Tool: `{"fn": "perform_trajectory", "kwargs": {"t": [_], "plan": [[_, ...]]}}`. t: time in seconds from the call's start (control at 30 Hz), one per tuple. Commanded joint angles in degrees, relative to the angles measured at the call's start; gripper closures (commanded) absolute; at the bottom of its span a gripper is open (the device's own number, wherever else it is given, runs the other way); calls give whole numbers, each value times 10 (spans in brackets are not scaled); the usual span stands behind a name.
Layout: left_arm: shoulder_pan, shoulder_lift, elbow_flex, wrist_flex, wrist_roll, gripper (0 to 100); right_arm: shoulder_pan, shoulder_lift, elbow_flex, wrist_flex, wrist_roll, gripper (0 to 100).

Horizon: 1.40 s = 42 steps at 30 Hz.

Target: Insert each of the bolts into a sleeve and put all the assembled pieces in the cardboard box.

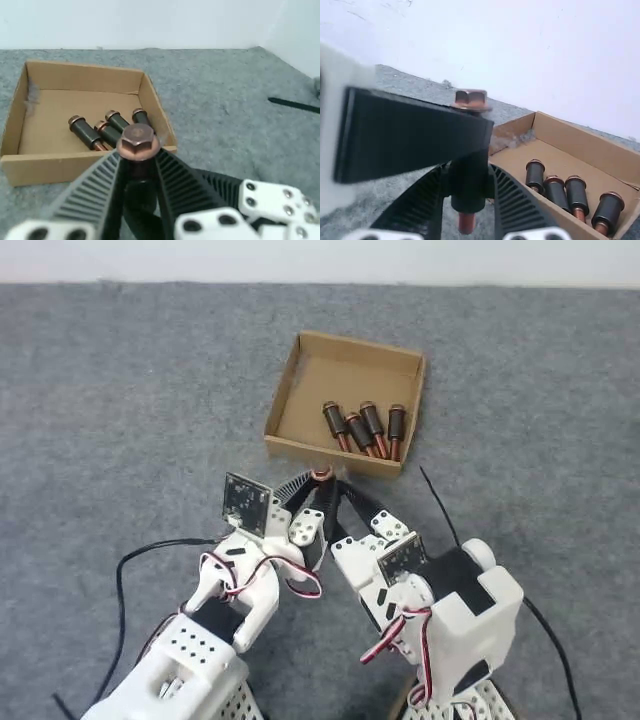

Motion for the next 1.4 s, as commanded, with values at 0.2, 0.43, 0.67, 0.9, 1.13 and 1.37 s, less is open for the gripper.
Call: {"fn": "perform_trajectory", "kwargs": {"t": [0.2, 0.43, 0.67, 0.9, 1.13, 1.37], "plan": [[18, -3, -2, 10, -7, 919, 25, -36, 16, -18, -4, 992], [18, -1, -2, 10, -7, 837, 25, -36, 16, -18, -4, 992], [17, -3, -2, 10, -8, 837, 25, -36, 16, -18, -4, 992], [-24, -4, -2, 10, -9, 834, 26, -36, 16, -18, -4, 992], [-25, -4, -2, 9, -9, 834, 26, -36, 16, -18, -4, 992], [-12, -4, -9, 5, -9, 834, 26, -36, 15, -18, -4, 992]]}}
